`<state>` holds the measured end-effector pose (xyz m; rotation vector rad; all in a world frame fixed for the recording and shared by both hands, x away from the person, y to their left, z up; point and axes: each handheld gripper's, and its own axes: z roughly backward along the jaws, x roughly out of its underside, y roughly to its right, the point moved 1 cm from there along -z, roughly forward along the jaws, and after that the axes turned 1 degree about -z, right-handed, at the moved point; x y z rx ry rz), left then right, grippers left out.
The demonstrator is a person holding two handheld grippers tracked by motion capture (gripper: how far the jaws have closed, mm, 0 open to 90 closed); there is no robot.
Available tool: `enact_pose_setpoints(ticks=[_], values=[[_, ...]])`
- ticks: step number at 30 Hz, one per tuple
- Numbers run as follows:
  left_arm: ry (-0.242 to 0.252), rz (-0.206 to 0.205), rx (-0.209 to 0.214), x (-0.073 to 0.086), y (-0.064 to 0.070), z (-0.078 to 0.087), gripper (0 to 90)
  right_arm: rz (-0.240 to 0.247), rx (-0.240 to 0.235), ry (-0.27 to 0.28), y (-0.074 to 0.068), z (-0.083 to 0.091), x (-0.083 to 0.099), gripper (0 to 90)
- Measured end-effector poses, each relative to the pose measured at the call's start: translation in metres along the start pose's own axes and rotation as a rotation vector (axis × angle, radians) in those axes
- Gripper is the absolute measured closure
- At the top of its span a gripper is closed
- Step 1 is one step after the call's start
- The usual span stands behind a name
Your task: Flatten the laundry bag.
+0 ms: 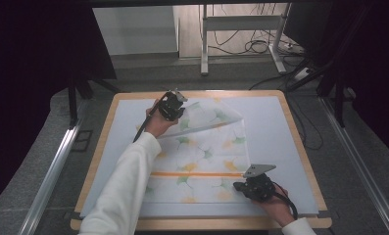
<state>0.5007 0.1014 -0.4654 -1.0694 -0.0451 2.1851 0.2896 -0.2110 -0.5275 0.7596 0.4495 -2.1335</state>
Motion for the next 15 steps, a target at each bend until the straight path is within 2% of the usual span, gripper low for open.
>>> enact_pose_setpoints(ticks=[2, 4, 6, 10, 13, 15], values=[[0.032, 0.017, -0.009, -0.002, -0.002, 0.006, 59.3, 0.000, -0.003, 0.000, 0.000, 0.000, 0.000, 89.2], [0.070, 0.026, 0.017, -0.001, -0.001, 0.018, 55.3, 0.000, -0.007, 0.000, 0.001, 0.000, 0.000, 89.2], [0.080, 0.013, 0.038, 0.001, 0.003, 0.025, 50.9, 0.000, -0.006, 0.001, 0.001, 0.000, 0.000, 89.2], [0.117, 0.011, 0.095, 0.014, 0.015, 0.043, 48.9, 0.002, -0.001, -0.001, 0.000, 0.000, 0.000, 89.1], [0.142, 0.016, 0.144, 0.031, 0.025, 0.057, 49.3, 0.002, 0.003, 0.000, 0.000, 0.000, 0.000, 89.1], [0.161, 0.035, 0.188, 0.043, 0.032, 0.065, 50.6, 0.000, 0.004, -0.001, -0.001, 0.000, 0.000, 89.1]])
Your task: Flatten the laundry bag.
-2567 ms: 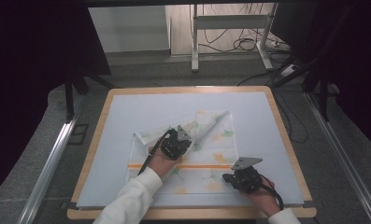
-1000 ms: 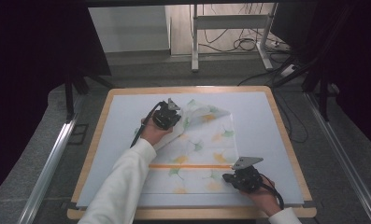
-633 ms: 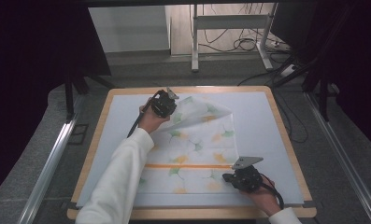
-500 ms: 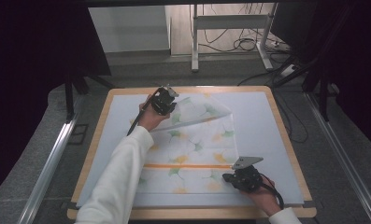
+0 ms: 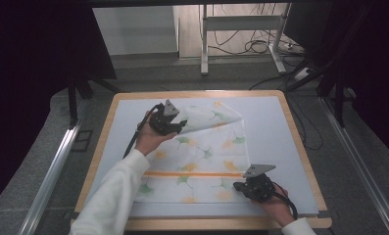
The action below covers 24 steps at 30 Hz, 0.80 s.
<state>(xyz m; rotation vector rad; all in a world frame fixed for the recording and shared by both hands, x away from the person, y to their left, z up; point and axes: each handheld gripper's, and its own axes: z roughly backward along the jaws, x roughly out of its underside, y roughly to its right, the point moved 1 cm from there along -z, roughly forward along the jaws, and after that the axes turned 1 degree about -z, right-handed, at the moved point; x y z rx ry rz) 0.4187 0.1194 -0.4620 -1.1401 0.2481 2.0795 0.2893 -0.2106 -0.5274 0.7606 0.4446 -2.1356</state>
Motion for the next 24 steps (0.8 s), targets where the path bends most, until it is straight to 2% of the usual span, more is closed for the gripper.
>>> enact_pose_setpoints(ticks=[2, 4, 7, 12, 16, 19, 24], values=[[0.011, 0.010, 0.030, 0.012, 0.006, 0.006, 51.8, -0.001, -0.001, 0.001, 0.000, 0.000, 0.000, 89.1], [-0.006, 0.023, 0.080, 0.024, 0.011, 0.009, 59.2, -0.001, -0.001, 0.004, 0.000, -0.001, 0.000, 89.1], [-0.039, 0.038, 0.115, 0.037, 0.015, 0.009, 73.0, -0.002, -0.002, 0.005, 0.001, -0.001, -0.001, 89.2], [-0.082, 0.056, 0.125, 0.052, 0.017, 0.004, 88.7, -0.003, 0.001, 0.006, 0.000, -0.001, 0.000, 89.2], [-0.091, 0.069, 0.128, 0.064, 0.016, 0.001, 89.7, -0.002, -0.002, 0.006, 0.001, -0.001, 0.000, 89.2], [-0.098, 0.094, 0.129, 0.073, 0.013, -0.002, 89.7, -0.002, -0.003, 0.006, 0.001, -0.001, 0.000, 89.2], [-0.127, 0.104, 0.107, 0.084, 0.009, -0.008, 89.7, -0.007, -0.003, 0.006, 0.001, -0.001, 0.000, 89.2]])
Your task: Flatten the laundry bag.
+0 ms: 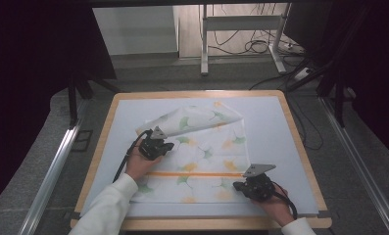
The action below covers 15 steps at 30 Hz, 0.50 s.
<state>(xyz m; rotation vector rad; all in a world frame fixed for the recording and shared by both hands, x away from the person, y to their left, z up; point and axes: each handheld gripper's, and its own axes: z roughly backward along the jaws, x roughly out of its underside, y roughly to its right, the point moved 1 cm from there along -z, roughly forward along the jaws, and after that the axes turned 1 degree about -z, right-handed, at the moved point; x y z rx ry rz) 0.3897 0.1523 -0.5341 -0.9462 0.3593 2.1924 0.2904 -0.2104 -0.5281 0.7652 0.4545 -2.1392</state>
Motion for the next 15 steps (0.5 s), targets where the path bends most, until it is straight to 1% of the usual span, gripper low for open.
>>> enact_pose_setpoints(ticks=[3, 6, 9, 10, 12, 13, 15], values=[[-0.012, -0.001, -0.016, 0.003, -0.005, 0.001, 89.7, 0.000, -0.001, -0.001, 0.000, 0.000, 0.000, 89.2], [-0.014, 0.014, -0.030, 0.006, -0.011, 0.003, 89.7, -0.002, -0.002, 0.000, 0.000, 0.000, 0.000, 89.2], [-0.013, 0.042, -0.034, 0.009, -0.018, 0.003, 89.7, -0.008, -0.005, -0.001, 0.000, 0.000, 0.000, 89.2], [-0.016, 0.041, -0.034, 0.009, -0.020, 0.002, 89.7, -0.008, -0.005, -0.001, 0.000, 0.000, 0.000, 89.2], [-0.020, 0.046, -0.044, 0.009, -0.023, 0.001, 89.7, -0.008, -0.004, 0.000, 0.000, 0.000, 0.000, 89.2], [-0.020, 0.040, -0.051, 0.008, -0.026, 0.000, 89.7, -0.007, -0.003, 0.000, 0.000, 0.000, 0.000, 89.2], [-0.024, 0.042, -0.060, 0.006, -0.030, -0.003, 89.8, -0.007, -0.003, 0.000, 0.000, 0.000, 0.000, 89.2]])
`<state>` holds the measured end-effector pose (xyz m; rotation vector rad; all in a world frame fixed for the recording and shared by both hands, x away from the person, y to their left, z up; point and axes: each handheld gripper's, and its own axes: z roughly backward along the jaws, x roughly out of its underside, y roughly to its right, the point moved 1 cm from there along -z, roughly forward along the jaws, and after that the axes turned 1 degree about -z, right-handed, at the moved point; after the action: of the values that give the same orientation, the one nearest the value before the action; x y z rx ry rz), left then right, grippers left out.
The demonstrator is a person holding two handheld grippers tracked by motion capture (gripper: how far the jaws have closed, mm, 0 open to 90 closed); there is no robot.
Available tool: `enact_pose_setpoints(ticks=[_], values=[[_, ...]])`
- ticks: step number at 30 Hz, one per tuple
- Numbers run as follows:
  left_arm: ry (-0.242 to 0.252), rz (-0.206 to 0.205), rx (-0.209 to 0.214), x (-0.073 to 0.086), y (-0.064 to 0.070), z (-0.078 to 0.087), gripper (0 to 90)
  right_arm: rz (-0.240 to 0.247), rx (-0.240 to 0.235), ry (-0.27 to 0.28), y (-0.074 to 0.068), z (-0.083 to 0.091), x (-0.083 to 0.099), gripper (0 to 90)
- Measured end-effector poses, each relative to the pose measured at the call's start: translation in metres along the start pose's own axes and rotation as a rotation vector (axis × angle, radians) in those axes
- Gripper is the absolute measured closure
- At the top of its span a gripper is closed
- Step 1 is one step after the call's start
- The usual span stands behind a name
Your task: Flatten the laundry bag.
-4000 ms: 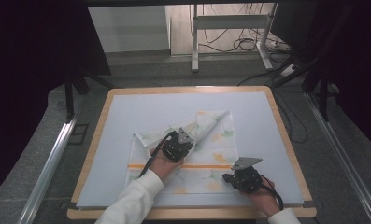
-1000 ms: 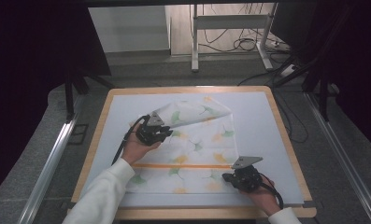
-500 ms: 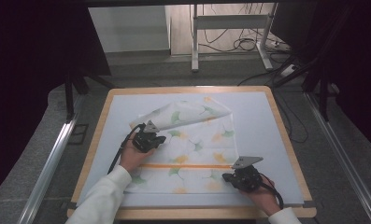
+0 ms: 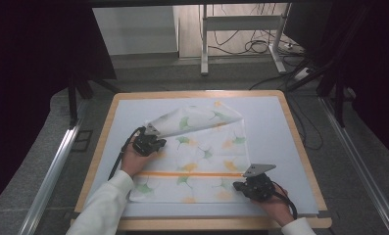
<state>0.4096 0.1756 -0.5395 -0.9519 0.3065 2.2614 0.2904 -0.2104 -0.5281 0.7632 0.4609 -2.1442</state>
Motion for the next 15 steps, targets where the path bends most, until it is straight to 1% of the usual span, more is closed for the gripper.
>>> enact_pose_setpoints(ticks=[2, 5, 6, 8, 11, 15], values=[[-0.002, 0.015, -0.005, -0.003, -0.004, -0.005, 89.9, -0.002, -0.001, 0.000, 0.000, 0.000, 0.000, 89.2], [-0.010, 0.015, -0.007, -0.008, -0.007, -0.010, 89.9, -0.005, 0.000, 0.000, 0.000, 0.000, 0.000, 89.2], [-0.012, 0.005, -0.011, -0.009, -0.008, -0.012, 89.9, -0.005, 0.000, 0.001, 0.000, 0.000, 0.000, 89.1], [-0.008, 0.004, -0.015, -0.012, -0.010, -0.015, 89.9, -0.005, -0.001, 0.002, 0.000, 0.000, 0.000, 89.1], [-0.010, 0.014, -0.023, -0.014, -0.013, -0.019, 89.9, -0.005, -0.005, 0.001, 0.000, 0.000, 0.000, 89.1], [-0.016, 0.015, -0.040, -0.015, -0.019, -0.024, 89.9, -0.005, -0.004, 0.002, 0.000, 0.000, 0.001, 89.1]])
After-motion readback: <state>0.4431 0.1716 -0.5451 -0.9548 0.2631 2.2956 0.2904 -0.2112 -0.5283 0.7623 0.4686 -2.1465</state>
